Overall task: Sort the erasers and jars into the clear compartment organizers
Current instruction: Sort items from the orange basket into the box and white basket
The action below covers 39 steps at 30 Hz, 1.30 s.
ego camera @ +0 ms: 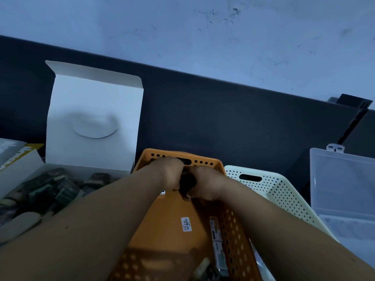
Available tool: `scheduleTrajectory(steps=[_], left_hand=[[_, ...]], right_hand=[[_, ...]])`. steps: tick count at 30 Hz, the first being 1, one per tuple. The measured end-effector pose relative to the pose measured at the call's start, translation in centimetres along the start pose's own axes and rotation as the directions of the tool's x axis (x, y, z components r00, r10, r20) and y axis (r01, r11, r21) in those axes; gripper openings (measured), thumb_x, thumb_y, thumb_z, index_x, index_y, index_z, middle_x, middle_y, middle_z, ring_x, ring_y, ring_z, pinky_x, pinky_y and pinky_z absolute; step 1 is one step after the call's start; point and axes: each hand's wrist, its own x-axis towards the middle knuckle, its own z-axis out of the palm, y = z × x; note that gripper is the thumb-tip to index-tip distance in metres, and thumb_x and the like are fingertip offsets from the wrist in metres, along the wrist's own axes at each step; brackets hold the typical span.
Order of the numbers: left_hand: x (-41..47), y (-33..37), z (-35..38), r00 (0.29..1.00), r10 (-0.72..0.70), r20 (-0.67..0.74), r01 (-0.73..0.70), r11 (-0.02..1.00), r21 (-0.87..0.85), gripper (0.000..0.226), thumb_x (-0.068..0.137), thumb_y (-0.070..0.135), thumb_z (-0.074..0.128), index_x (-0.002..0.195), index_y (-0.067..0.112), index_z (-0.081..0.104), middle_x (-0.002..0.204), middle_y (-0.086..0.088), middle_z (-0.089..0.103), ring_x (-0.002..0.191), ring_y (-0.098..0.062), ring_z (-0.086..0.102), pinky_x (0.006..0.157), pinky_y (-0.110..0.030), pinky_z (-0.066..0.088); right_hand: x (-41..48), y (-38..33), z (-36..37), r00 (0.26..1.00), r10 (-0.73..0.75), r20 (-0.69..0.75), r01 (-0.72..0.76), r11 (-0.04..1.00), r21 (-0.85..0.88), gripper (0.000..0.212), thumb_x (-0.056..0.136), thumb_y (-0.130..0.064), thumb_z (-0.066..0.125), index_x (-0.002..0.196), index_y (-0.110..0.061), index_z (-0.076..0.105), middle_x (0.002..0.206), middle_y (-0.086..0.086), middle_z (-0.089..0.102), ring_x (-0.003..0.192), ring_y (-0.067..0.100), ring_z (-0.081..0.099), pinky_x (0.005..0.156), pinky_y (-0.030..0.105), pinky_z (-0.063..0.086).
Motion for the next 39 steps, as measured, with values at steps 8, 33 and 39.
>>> scheduleTrajectory(steps=[8,33,39], left_hand=[[-2.3,0.0,-2.1,0.997,0.026,-0.067,-0.04,0.975,-0.219,0.015,0.076,0.008,0.06,0.087,0.004,0.069,0.083,-0.013,0.067,0.068,-0.022,0.054,0.059,-0.033,0.044],[-21.4,-14.3,-5.6,0.872,-0.397,-0.287,0.174,0.798,-0.577,0.023,0.087,0.029,0.065,0.108,0.023,0.063,0.102,0.005,0.064,0.091,-0.015,0.064,0.086,-0.037,0.055],[-20.8,-14.0,-5.6,0.88,-0.37,-0.299,0.161,0.823,-0.544,0.027,0.089,0.027,0.062,0.116,0.022,0.061,0.111,0.006,0.061,0.097,-0.013,0.062,0.089,-0.033,0.052]], right_hand=[[-1.3,0.4,-1.7,0.996,-0.066,-0.058,0.076,0.976,0.202,0.039,0.076,-0.016,0.078,0.111,-0.023,0.062,0.105,-0.004,0.065,0.1,0.017,0.06,0.085,0.029,0.049],[-1.0,-17.4,-1.5,0.93,-0.357,-0.087,0.366,0.89,0.271,0.052,0.09,-0.025,0.066,0.138,-0.021,0.048,0.123,0.0,0.059,0.099,0.012,0.059,0.078,0.018,0.045],[-1.2,-16.0,-1.3,0.926,-0.344,-0.156,0.377,0.853,0.359,0.037,0.095,-0.014,0.057,0.132,-0.018,0.054,0.114,-0.001,0.061,0.101,0.015,0.061,0.088,0.028,0.051]])
